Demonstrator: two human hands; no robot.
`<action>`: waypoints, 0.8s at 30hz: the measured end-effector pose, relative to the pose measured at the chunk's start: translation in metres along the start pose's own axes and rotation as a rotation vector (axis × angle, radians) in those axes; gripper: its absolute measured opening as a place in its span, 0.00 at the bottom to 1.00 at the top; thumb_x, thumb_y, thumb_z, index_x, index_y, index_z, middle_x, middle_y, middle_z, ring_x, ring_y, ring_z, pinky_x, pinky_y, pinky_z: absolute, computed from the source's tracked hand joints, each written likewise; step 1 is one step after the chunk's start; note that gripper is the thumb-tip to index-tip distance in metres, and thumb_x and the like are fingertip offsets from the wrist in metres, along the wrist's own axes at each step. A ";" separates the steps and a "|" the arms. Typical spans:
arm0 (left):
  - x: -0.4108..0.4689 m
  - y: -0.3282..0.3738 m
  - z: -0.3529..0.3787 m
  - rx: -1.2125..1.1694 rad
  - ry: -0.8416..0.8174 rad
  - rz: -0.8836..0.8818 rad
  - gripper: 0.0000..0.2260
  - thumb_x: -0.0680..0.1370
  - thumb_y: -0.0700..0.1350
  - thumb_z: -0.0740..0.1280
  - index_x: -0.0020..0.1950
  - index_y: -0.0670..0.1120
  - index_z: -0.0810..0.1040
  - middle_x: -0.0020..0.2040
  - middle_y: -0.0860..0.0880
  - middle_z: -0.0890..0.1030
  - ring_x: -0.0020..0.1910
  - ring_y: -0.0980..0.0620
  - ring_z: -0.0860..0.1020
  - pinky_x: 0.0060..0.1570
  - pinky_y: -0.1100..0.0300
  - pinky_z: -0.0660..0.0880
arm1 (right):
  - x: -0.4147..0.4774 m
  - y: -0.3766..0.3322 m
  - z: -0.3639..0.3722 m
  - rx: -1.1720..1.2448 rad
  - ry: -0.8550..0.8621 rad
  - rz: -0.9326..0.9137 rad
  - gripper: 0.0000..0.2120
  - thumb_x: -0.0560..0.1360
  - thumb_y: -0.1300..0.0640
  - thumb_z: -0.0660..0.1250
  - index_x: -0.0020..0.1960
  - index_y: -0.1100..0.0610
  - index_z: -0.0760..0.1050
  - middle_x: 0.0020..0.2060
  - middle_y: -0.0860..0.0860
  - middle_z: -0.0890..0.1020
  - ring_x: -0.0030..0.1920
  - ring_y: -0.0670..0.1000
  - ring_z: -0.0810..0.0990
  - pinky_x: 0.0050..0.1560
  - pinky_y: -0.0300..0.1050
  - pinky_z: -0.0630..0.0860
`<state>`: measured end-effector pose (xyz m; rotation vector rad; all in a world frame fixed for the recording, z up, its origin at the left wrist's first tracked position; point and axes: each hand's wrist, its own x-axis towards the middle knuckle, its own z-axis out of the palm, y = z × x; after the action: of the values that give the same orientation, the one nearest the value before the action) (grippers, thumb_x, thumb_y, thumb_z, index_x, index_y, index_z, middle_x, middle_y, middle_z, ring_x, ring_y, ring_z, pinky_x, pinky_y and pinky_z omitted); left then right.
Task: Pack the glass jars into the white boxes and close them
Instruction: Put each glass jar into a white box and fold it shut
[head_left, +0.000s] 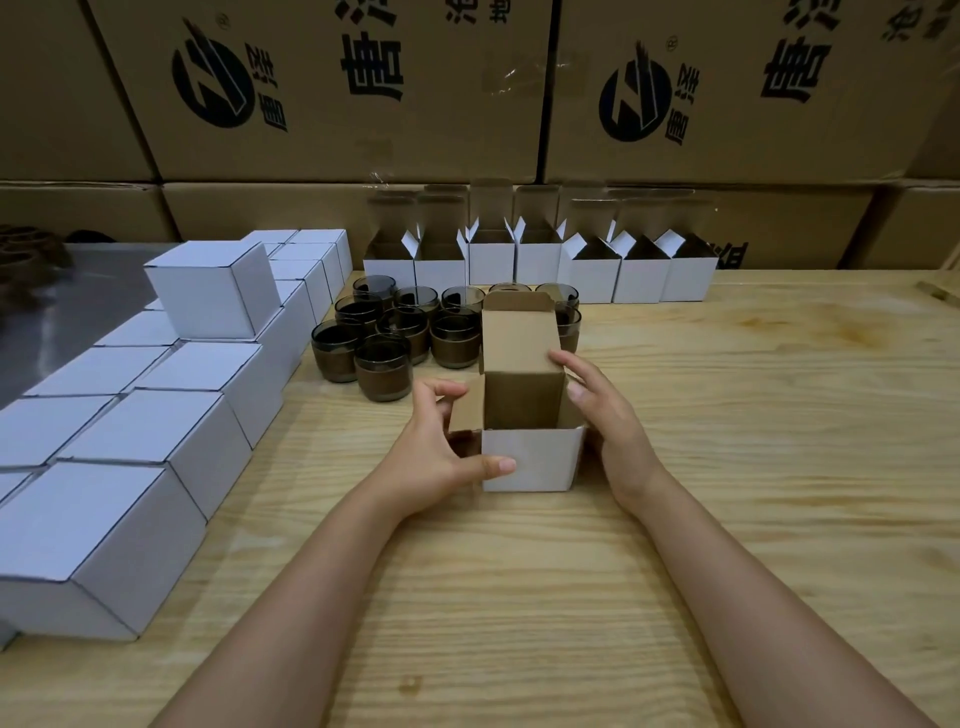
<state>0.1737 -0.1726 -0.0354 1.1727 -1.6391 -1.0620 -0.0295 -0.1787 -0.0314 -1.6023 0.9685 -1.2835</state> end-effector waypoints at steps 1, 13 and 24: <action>0.000 0.001 0.000 -0.007 0.000 -0.005 0.32 0.62 0.47 0.79 0.53 0.57 0.59 0.57 0.58 0.76 0.55 0.61 0.77 0.50 0.71 0.73 | 0.000 -0.001 0.000 -0.023 0.001 -0.015 0.20 0.73 0.50 0.59 0.64 0.45 0.71 0.62 0.38 0.74 0.61 0.30 0.70 0.54 0.23 0.66; 0.014 -0.008 -0.059 0.014 0.812 0.091 0.09 0.75 0.41 0.66 0.54 0.48 0.76 0.53 0.49 0.77 0.51 0.55 0.77 0.56 0.56 0.74 | 0.002 0.003 -0.002 -0.025 0.011 -0.052 0.22 0.70 0.56 0.60 0.64 0.49 0.71 0.60 0.40 0.75 0.57 0.32 0.73 0.52 0.26 0.70; 0.046 -0.034 -0.098 0.757 0.605 -0.142 0.16 0.81 0.36 0.57 0.69 0.42 0.68 0.78 0.42 0.54 0.75 0.41 0.57 0.71 0.49 0.58 | 0.003 0.005 -0.002 0.029 -0.010 -0.053 0.23 0.69 0.57 0.60 0.64 0.49 0.71 0.61 0.46 0.76 0.59 0.40 0.76 0.52 0.32 0.72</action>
<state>0.2651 -0.2396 -0.0323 1.8877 -1.4875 -0.0750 -0.0307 -0.1841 -0.0352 -1.6203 0.9032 -1.3186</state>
